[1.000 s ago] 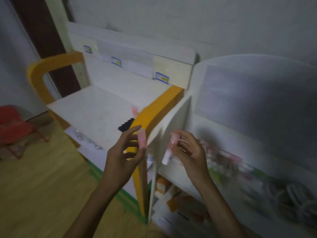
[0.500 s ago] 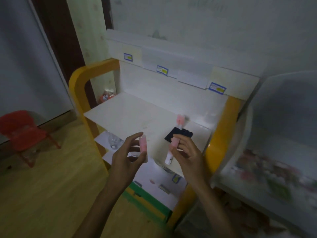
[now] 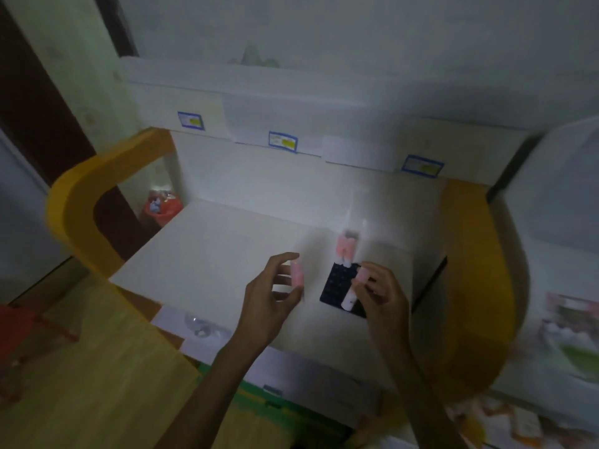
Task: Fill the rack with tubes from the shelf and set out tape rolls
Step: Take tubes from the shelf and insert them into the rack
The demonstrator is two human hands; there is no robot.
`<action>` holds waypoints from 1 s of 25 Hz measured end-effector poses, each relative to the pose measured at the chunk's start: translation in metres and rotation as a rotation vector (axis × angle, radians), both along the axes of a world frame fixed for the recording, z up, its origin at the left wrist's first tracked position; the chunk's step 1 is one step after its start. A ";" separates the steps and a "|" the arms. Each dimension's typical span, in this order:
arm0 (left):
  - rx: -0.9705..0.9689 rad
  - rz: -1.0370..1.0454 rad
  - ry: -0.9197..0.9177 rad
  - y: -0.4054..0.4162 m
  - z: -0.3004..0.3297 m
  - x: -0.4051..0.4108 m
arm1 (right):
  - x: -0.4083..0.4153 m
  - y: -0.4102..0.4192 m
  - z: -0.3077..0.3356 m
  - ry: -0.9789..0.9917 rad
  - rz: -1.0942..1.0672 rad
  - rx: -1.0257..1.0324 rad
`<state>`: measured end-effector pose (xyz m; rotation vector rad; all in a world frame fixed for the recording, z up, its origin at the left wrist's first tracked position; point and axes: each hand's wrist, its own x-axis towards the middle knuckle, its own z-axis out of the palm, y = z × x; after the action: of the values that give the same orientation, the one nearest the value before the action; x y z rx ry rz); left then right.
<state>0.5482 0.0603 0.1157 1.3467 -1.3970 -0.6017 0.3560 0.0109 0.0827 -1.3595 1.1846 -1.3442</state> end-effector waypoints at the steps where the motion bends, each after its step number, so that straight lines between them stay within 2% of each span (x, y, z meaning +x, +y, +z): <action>1: 0.008 -0.027 -0.004 -0.014 -0.002 0.002 | 0.000 -0.008 -0.003 0.001 -0.045 0.006; 8: 0.013 -0.271 -0.042 -0.111 -0.007 -0.012 | -0.008 -0.045 -0.016 0.007 -0.292 0.052; 15: -0.031 -0.406 -0.158 -0.182 -0.010 -0.031 | -0.013 -0.055 -0.018 0.002 -0.503 0.075; 19: 0.081 -0.553 -0.083 -0.195 -0.024 -0.034 | -0.007 -0.058 -0.017 -0.017 -0.519 0.079; 22: 0.123 -0.630 -0.116 -0.204 -0.039 -0.033 | -0.004 -0.061 -0.022 0.009 -0.528 0.101; 25: 0.237 -0.597 -0.115 -0.210 -0.044 -0.034 | -0.005 -0.065 -0.021 0.051 -0.513 0.125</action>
<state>0.5140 -0.1498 0.0720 1.1469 -1.8843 -1.1243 0.3510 -0.0543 0.0613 -1.0417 1.7000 -1.5558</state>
